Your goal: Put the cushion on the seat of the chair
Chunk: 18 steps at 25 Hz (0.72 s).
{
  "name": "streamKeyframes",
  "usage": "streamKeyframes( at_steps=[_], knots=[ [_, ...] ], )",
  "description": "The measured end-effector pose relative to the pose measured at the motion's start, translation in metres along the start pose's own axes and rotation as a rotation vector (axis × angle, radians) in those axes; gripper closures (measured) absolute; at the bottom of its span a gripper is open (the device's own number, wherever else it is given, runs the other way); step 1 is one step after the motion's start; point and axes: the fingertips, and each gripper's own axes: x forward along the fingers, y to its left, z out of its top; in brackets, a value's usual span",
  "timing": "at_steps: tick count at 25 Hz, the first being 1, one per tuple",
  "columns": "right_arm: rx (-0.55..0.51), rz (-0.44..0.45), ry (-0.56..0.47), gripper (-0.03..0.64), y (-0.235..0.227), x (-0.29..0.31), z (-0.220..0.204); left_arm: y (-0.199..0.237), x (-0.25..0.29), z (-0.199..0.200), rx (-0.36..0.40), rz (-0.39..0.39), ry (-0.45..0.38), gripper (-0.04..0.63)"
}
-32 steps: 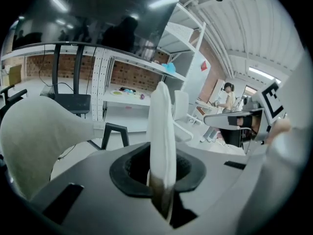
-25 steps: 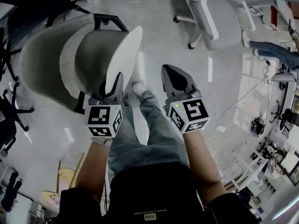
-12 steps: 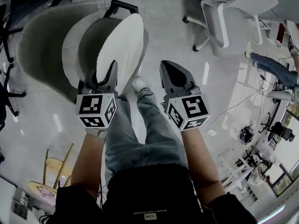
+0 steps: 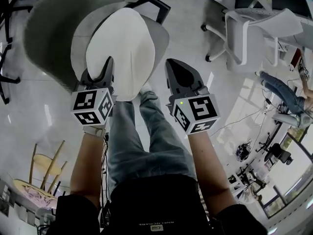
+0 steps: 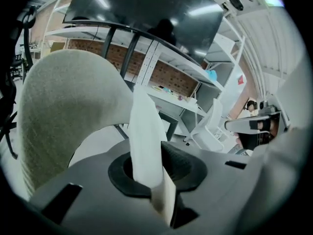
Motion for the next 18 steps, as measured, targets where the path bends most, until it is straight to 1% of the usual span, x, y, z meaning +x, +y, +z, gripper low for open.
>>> streamKeyframes(
  at_steps=[5,9,13,18],
  knots=[
    [-0.038,0.059,0.023,0.609,0.025,0.025,0.008,0.037,0.008,-0.012,-0.034,0.059,0.025,0.517],
    [-0.07,0.103,0.043,0.609,0.043,0.046,0.01,0.063,0.019,-0.022,-0.064,0.091,0.06,0.512],
    [-0.071,0.126,0.06,0.609,0.055,0.065,0.009,0.082,0.029,-0.03,-0.078,0.112,0.089,0.509],
    [-0.058,0.134,0.078,0.609,0.061,0.086,0.005,0.102,0.044,-0.04,-0.089,0.138,0.119,0.509]
  ],
)
